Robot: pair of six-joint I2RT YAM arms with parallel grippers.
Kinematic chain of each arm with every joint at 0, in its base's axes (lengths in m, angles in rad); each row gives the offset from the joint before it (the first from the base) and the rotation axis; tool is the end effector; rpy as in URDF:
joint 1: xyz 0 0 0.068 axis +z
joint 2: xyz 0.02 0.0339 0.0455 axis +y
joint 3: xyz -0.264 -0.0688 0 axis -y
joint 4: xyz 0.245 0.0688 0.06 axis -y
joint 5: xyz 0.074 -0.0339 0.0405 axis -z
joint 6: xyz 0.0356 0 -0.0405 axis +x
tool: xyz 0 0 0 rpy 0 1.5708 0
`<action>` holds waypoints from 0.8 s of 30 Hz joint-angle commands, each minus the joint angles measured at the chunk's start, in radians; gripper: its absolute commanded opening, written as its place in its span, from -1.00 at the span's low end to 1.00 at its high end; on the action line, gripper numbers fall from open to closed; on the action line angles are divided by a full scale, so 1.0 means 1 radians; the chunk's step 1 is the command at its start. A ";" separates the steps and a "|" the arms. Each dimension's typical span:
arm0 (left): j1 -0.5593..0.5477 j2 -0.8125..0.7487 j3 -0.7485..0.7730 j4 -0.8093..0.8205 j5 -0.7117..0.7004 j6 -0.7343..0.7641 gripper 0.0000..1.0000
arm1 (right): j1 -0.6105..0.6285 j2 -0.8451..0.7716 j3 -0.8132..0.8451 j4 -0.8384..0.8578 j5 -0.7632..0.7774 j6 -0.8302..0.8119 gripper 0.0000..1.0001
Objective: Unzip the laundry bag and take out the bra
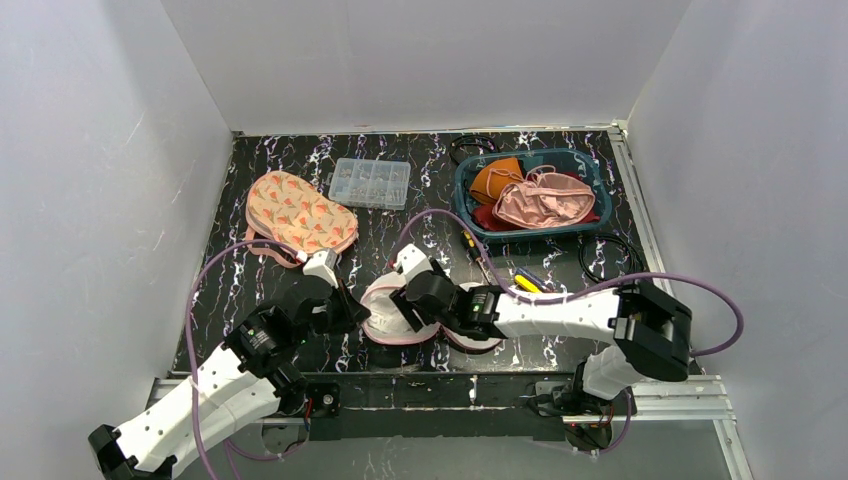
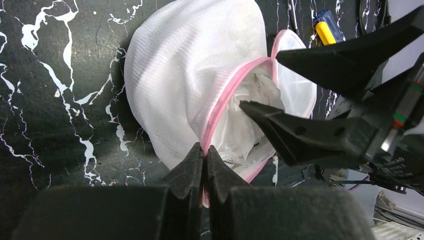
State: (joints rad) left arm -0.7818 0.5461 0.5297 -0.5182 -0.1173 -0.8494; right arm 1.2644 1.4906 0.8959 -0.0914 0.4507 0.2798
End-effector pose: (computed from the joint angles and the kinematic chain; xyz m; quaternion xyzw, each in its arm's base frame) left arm 0.0983 -0.0918 0.2509 -0.0583 0.8658 -0.3251 0.3759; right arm 0.1105 0.2980 0.2219 -0.3321 0.8215 0.1464 0.4398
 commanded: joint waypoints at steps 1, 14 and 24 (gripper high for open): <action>0.001 0.007 0.030 -0.038 0.021 0.020 -1.00 | 0.001 0.065 0.080 0.048 0.165 -0.042 0.49; 0.001 -0.008 0.070 -0.072 -0.019 0.033 -1.00 | 0.001 -0.068 0.073 0.061 0.365 -0.113 -0.69; 0.001 0.099 0.056 0.012 0.007 0.037 -1.00 | 0.017 -0.112 0.030 -0.055 0.422 -0.080 -0.64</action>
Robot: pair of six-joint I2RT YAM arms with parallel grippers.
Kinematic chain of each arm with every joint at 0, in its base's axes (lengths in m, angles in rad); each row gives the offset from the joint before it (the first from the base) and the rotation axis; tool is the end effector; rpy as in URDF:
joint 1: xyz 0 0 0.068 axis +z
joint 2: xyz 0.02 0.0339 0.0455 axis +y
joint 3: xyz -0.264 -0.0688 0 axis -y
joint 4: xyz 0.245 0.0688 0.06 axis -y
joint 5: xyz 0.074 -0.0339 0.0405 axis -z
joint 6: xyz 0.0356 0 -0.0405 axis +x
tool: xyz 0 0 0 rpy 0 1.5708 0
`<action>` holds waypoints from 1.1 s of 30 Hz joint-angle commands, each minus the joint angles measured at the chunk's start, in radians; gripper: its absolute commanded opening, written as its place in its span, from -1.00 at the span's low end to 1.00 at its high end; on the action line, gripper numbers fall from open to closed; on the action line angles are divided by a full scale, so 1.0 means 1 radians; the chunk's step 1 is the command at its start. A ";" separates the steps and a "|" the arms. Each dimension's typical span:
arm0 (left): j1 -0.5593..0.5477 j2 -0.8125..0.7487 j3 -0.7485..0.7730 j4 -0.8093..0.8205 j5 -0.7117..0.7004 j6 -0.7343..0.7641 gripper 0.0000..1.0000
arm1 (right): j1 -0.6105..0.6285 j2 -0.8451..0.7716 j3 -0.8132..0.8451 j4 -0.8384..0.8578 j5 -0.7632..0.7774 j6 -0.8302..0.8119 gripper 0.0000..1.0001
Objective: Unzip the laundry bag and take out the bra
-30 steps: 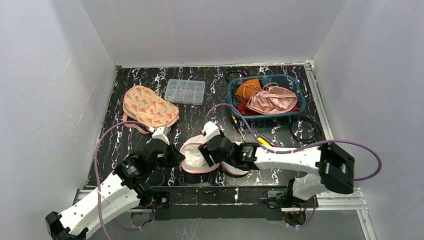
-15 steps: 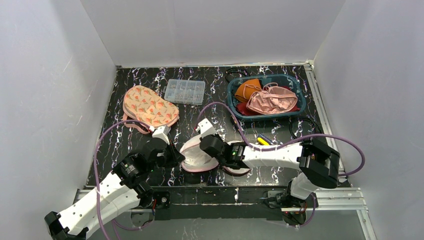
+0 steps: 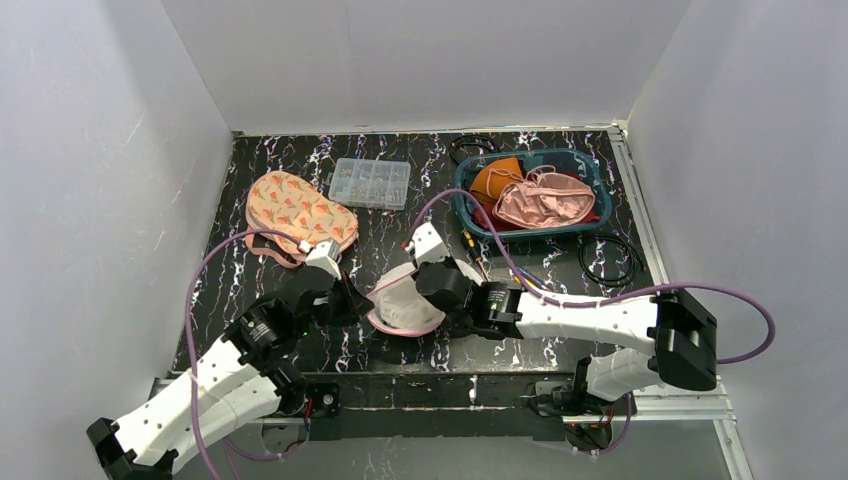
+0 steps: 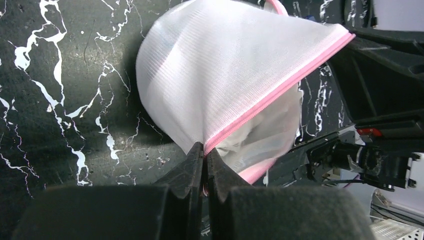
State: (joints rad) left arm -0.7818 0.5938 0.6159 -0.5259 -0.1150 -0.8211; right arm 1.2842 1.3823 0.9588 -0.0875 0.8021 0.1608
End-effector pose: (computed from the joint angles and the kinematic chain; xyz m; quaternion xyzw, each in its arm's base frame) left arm 0.1026 -0.0961 0.2738 -0.0461 0.8589 -0.3303 0.3887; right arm 0.1107 0.2850 0.2785 -0.2561 0.7774 0.0550 0.5718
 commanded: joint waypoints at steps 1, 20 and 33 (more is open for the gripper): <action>0.001 0.061 -0.043 0.037 0.012 0.004 -1.00 | -0.002 -0.005 -0.050 -0.066 0.069 0.062 -0.62; 0.001 0.023 -0.031 -0.002 0.027 -0.001 -1.00 | 0.165 -0.186 0.014 -0.192 -0.141 0.188 0.19; 0.001 0.013 -0.040 0.001 0.038 -0.014 -1.00 | 0.067 -0.188 -0.205 -0.112 -0.027 0.602 0.33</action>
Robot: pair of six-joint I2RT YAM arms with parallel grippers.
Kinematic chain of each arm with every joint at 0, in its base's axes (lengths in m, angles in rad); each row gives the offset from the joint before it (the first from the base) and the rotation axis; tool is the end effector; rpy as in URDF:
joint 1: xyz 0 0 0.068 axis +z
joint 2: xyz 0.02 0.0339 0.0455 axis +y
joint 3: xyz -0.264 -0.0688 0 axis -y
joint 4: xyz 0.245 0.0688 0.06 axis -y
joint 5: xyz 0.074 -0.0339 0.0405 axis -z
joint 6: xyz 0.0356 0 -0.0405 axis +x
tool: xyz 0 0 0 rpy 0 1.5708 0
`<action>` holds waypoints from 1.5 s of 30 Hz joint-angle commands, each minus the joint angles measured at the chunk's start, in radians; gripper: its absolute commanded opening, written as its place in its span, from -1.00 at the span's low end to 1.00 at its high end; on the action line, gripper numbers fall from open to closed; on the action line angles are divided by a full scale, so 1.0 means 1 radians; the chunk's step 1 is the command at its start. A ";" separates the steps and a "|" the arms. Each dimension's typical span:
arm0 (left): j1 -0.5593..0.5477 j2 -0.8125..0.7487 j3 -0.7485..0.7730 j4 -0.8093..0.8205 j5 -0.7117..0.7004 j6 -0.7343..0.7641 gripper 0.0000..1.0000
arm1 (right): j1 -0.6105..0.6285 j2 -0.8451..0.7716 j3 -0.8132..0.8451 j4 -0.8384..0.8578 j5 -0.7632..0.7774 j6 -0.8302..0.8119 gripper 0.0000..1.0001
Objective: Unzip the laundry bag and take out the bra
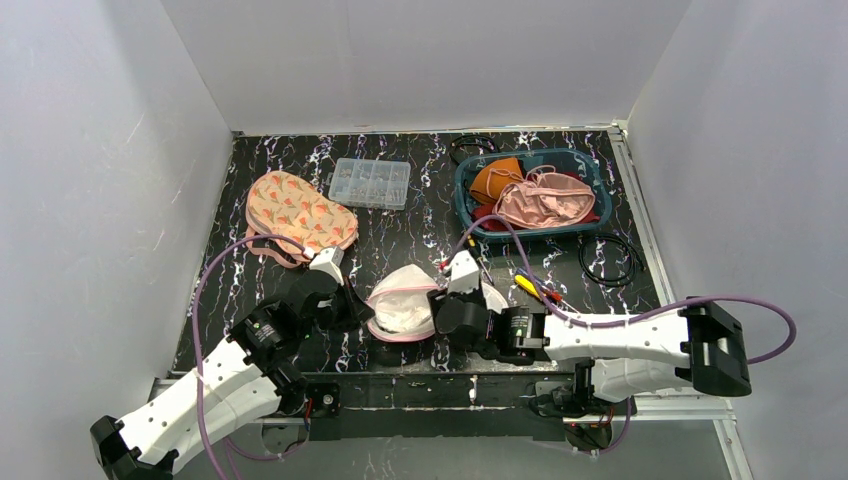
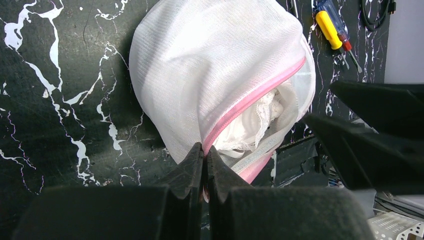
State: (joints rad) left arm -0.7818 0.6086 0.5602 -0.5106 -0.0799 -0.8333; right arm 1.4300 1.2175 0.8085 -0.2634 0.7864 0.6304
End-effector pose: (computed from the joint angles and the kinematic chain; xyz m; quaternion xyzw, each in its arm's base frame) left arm 0.1041 -0.0993 0.2544 -0.0419 0.8733 -0.3257 0.3600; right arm 0.0607 0.2488 0.2571 -0.1706 0.8312 0.1663 0.5023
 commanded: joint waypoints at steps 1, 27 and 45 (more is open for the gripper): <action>0.001 -0.001 0.015 -0.015 0.003 -0.003 -1.00 | -0.111 -0.018 -0.068 0.078 -0.054 0.141 0.33; 0.001 0.000 -0.005 -0.010 0.011 -0.005 -1.00 | -0.220 0.030 -0.140 0.277 -0.232 0.137 -0.72; 0.001 0.077 0.163 -0.035 -0.034 0.074 -1.00 | -0.146 -0.002 0.100 -0.149 -0.025 -0.110 -0.93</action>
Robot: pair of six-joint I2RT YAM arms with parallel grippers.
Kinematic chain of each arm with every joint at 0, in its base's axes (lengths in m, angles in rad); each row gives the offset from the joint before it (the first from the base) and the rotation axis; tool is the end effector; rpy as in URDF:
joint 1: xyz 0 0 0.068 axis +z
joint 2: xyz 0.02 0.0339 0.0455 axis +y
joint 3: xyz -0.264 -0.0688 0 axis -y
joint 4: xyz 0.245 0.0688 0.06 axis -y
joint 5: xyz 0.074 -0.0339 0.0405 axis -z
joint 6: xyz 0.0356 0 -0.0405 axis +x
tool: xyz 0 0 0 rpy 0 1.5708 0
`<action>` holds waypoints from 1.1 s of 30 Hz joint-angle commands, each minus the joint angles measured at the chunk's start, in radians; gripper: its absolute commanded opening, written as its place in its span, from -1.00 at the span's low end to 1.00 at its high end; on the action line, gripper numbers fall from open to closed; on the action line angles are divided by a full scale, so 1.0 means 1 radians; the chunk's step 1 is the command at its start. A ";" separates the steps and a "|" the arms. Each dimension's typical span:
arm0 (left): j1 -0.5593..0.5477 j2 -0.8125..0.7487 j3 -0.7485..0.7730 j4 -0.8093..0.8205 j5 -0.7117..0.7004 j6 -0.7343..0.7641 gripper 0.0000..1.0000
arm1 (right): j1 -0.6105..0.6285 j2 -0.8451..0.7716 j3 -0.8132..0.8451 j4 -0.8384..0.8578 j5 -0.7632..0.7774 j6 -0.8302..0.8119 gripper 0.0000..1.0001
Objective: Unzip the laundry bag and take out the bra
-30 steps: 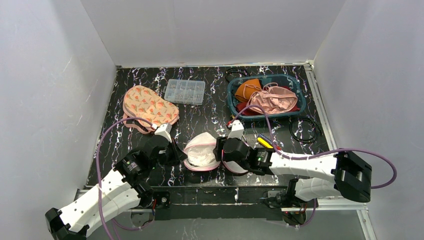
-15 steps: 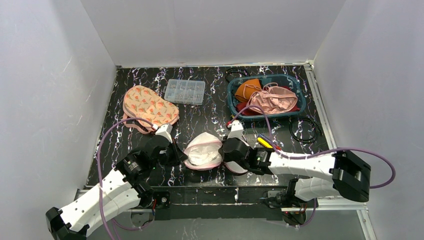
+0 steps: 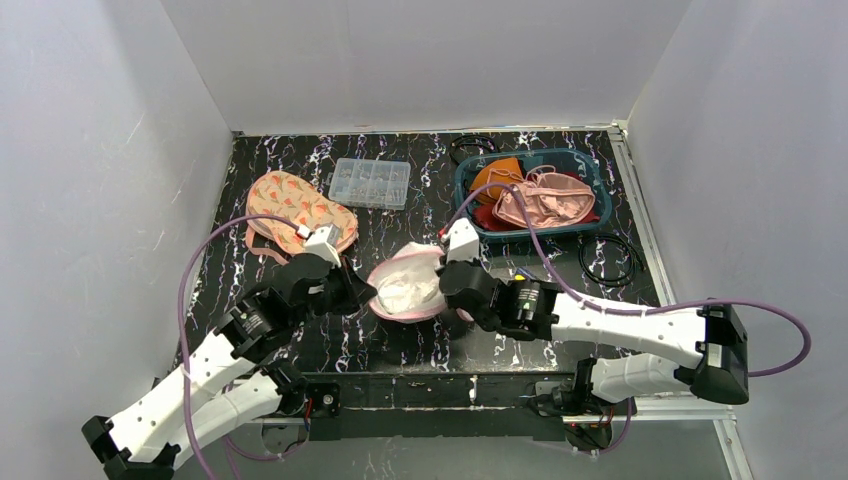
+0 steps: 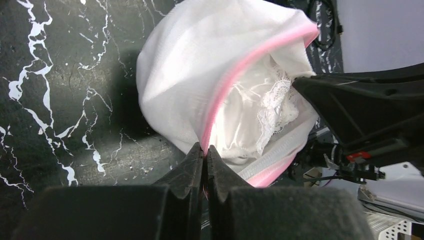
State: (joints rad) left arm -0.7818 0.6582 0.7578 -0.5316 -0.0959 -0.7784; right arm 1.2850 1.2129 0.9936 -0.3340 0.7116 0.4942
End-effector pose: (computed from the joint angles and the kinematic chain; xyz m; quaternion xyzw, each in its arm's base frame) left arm 0.1077 -0.1021 0.3132 -0.0244 0.8413 -0.3501 0.4112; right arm 0.0972 0.2483 0.3130 -0.1587 0.8208 0.1631 0.5238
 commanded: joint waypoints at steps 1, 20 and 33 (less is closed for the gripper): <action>0.001 0.032 -0.032 -0.014 -0.020 0.021 -1.00 | 0.000 -0.004 -0.097 -0.071 0.048 0.034 -0.95; 0.001 0.044 -0.178 0.095 0.078 -0.010 -1.00 | 0.030 -0.103 -0.200 -0.048 -0.036 0.081 0.04; 0.001 0.026 -0.250 0.078 0.164 -0.018 -0.99 | 0.120 0.062 -0.057 0.160 -0.221 -0.131 0.00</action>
State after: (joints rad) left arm -0.7818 0.6922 0.5438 -0.4408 0.0307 -0.7963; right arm 1.3949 1.1790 0.8829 -0.2890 0.5507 0.4400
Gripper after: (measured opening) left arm 0.014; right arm 0.509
